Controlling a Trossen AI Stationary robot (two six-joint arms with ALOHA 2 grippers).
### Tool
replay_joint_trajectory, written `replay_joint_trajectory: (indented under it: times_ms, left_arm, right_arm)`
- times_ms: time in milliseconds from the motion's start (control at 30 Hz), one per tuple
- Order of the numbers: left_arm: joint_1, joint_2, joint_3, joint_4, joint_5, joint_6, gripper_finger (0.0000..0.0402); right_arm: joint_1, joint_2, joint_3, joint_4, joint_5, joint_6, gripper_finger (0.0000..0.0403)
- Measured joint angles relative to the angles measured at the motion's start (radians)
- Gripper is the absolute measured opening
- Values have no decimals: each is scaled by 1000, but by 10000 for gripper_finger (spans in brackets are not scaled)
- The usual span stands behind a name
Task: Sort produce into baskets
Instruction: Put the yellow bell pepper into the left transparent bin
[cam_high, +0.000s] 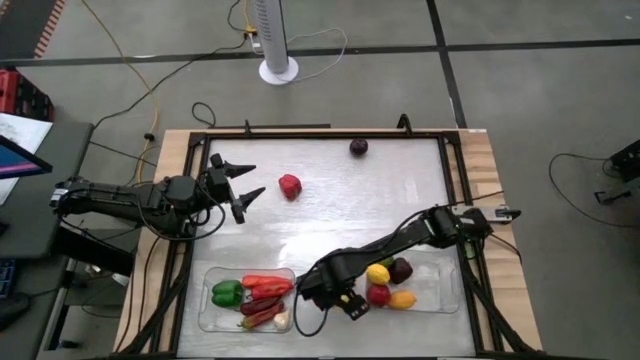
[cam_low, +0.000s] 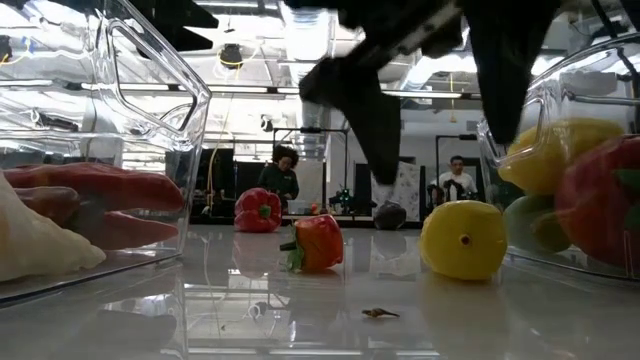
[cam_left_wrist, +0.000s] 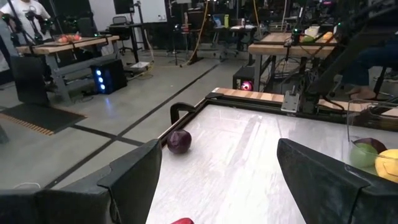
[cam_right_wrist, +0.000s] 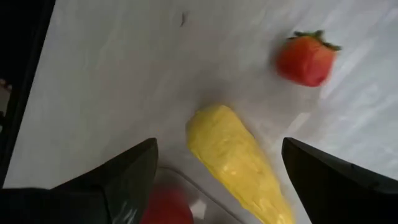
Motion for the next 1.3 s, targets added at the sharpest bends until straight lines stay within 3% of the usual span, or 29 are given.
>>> replay_joint_trajectory:
  times_ms: [767, 1033, 1300]
  left_arm:
    - [0, 0, 0, -16, 0, 6, 306]
    - [0, 0, 0, -16, 0, -3, 306]
    - [0, 0, 0, -22, 0, 1, 306]
  right_arm:
    - [-12, 1, -118, 76, 52, -115, 365]
    - [-13, -3, -127, 62, 180, -166, 308]
    - [-54, -3, -127, 54, 195, -204, 266]
